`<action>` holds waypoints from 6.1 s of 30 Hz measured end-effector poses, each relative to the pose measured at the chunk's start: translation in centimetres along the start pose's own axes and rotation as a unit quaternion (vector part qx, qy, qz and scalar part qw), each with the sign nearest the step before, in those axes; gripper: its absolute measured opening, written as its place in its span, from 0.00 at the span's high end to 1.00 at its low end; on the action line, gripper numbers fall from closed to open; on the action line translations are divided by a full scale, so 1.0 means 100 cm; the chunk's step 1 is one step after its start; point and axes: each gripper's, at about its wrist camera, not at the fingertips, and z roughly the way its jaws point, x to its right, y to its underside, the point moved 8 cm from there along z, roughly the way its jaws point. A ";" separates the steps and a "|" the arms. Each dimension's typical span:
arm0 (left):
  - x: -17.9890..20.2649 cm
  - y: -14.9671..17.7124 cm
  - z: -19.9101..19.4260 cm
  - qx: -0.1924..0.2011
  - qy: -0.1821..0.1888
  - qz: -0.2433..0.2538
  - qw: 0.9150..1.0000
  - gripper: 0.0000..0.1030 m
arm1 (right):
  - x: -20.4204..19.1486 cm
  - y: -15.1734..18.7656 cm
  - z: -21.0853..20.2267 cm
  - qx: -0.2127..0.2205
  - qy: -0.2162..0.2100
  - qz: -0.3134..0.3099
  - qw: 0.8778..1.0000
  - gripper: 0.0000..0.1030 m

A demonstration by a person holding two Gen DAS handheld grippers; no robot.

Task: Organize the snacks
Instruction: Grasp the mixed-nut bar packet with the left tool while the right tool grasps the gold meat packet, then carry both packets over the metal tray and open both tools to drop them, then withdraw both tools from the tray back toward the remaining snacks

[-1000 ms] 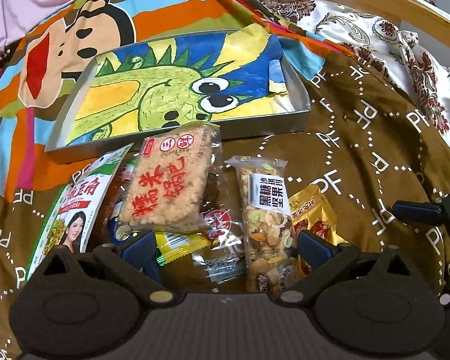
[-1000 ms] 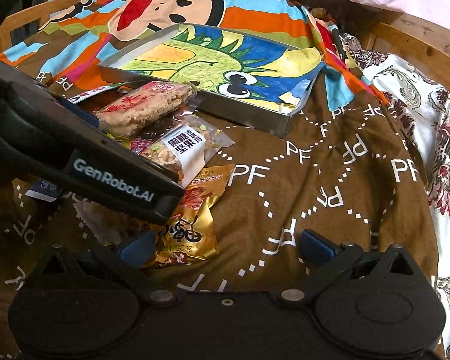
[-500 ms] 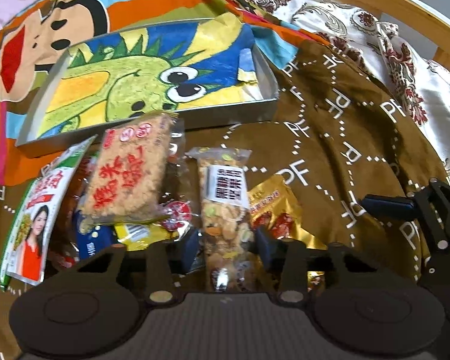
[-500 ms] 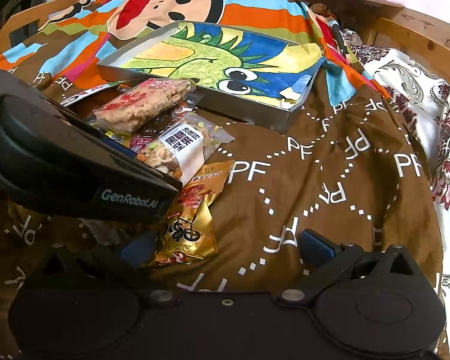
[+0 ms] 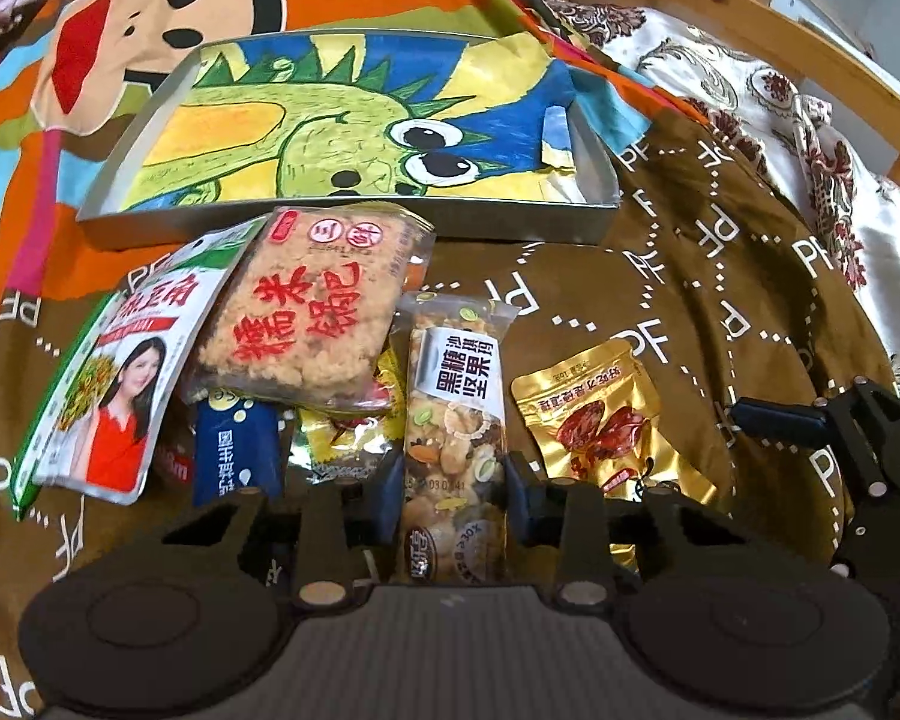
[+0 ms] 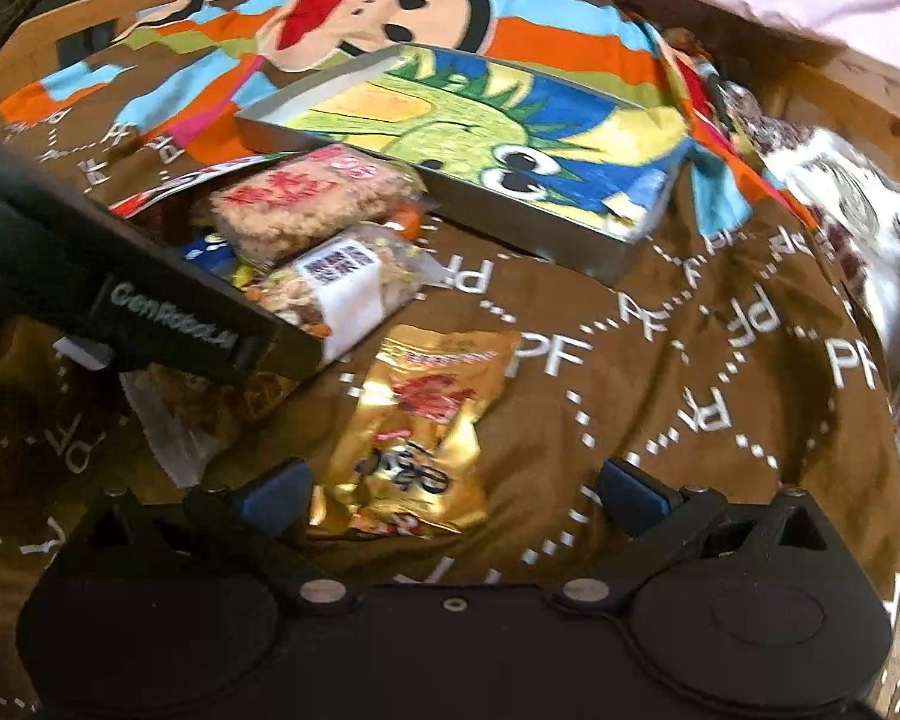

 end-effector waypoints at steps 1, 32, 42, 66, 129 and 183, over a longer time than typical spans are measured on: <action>-0.001 0.000 -0.001 0.001 0.002 -0.002 1.000 0.63 | -0.003 -0.001 0.001 0.003 -0.004 -0.004 1.000 0.03; -0.004 0.004 -0.007 0.002 0.012 -0.024 1.000 0.63 | 0.010 -0.013 0.025 0.027 0.074 -0.030 0.996 0.44; -0.001 0.005 -0.012 0.003 0.007 -0.031 0.999 0.63 | 0.011 -0.016 0.018 0.040 0.069 -0.017 0.997 0.45; 0.012 -0.005 -0.051 0.037 -0.009 -0.044 0.998 0.64 | 0.029 -0.034 -0.016 0.116 0.091 0.011 0.989 0.45; -0.040 -0.181 0.109 0.136 -0.099 -0.057 0.984 0.63 | 0.103 -0.124 0.112 0.168 0.056 0.180 0.968 0.44; -0.127 0.005 -0.158 0.260 -0.109 -0.097 0.954 0.01 | -0.060 -0.052 -0.120 0.273 0.050 0.084 0.957 0.01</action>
